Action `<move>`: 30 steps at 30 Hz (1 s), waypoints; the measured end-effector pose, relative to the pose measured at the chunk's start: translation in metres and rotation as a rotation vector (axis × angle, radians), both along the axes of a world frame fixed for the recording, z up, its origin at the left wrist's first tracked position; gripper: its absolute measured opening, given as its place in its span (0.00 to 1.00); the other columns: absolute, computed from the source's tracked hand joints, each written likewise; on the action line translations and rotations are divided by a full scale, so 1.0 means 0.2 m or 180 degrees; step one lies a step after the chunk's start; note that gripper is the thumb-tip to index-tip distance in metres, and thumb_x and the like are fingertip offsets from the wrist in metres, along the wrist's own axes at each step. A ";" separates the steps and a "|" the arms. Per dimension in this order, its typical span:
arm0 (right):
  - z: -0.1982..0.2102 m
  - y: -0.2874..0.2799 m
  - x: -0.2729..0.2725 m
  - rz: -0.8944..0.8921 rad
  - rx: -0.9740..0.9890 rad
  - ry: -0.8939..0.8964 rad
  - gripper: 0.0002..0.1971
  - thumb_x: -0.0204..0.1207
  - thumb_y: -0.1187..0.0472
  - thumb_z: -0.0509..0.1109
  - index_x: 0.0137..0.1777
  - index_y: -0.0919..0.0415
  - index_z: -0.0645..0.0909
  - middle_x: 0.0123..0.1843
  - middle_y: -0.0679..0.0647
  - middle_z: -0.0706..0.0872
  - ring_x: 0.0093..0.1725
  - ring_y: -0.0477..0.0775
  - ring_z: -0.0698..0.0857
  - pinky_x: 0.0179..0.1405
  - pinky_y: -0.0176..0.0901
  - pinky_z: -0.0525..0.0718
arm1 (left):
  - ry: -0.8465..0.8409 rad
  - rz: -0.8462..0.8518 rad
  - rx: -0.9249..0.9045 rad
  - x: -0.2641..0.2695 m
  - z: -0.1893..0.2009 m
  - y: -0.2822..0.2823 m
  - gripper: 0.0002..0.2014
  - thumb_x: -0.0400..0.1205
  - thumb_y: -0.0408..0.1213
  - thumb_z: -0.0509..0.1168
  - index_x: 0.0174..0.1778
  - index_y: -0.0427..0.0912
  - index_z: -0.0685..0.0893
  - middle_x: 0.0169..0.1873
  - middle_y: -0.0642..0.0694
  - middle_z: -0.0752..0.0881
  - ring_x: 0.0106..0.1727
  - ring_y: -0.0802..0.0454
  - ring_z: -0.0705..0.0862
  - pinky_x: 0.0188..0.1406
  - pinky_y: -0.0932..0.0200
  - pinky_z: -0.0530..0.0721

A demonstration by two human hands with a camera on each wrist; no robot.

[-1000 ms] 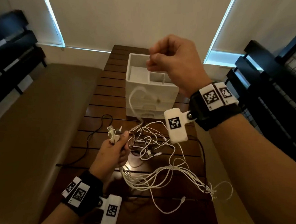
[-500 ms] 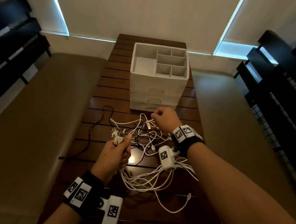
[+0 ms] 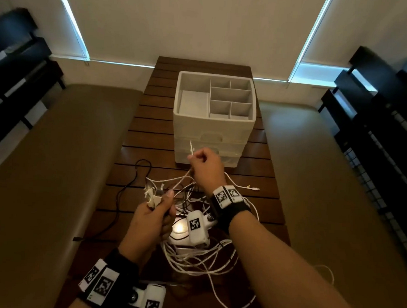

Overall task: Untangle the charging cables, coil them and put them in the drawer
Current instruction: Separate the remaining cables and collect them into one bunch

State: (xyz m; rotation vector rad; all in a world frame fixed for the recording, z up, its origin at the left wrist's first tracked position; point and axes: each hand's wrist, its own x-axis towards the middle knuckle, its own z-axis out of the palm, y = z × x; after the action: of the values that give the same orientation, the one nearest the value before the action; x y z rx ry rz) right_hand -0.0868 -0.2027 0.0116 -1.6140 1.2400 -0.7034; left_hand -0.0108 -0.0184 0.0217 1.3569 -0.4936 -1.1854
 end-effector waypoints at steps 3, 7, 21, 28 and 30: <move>0.28 0.15 -0.14 0.0467 -0.0384 -0.0433 0.06 0.87 0.58 0.71 0.47 0.54 0.81 0.38 0.56 0.88 0.29 0.50 0.84 0.27 0.45 0.85 | 0.0067 0.0312 -0.0270 0.04 0.04 -0.09 0.19 0.89 0.48 0.65 0.37 0.42 0.88 0.22 0.50 0.62 0.19 0.57 0.58 0.19 0.64 0.54; 0.47 0.33 -0.30 0.0731 -0.1472 -0.0284 0.06 0.88 0.57 0.70 0.48 0.54 0.81 0.35 0.50 0.84 0.33 0.49 0.83 0.32 0.45 0.83 | -0.0006 0.0358 -0.0783 0.05 0.19 -0.16 0.17 0.90 0.46 0.64 0.53 0.38 0.92 0.22 0.52 0.61 0.21 0.57 0.57 0.20 0.59 0.53; 0.30 0.55 -0.50 0.1260 -0.2194 0.0517 0.03 0.85 0.62 0.70 0.51 0.54 0.81 0.43 0.44 0.83 0.40 0.48 0.82 0.37 0.53 0.82 | -0.0633 0.0154 -0.1022 -0.06 0.38 -0.22 0.14 0.89 0.43 0.70 0.39 0.39 0.85 0.23 0.50 0.75 0.25 0.51 0.69 0.24 0.61 0.70; 0.27 0.59 -0.57 0.1232 -0.2455 0.1008 0.04 0.81 0.61 0.68 0.51 0.51 0.81 0.45 0.45 0.84 0.37 0.50 0.82 0.32 0.50 0.83 | -0.0520 0.0009 -0.0906 -0.11 0.37 -0.25 0.17 0.85 0.54 0.72 0.30 0.56 0.83 0.26 0.54 0.74 0.29 0.52 0.73 0.38 0.50 0.75; 0.28 0.58 -0.57 0.1260 -0.2411 0.1043 0.03 0.79 0.60 0.67 0.49 0.51 0.80 0.43 0.45 0.83 0.36 0.50 0.82 0.30 0.51 0.82 | -0.0577 -0.0067 -0.0926 -0.12 0.36 -0.25 0.19 0.86 0.51 0.70 0.29 0.56 0.79 0.27 0.54 0.72 0.30 0.55 0.71 0.39 0.51 0.74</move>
State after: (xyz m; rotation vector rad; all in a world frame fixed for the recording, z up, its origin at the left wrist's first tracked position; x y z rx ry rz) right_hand -0.2015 -0.0867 0.0673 -2.5950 0.8535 -0.7099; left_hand -0.0343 -0.0689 0.0945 1.2132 -0.7801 -0.9683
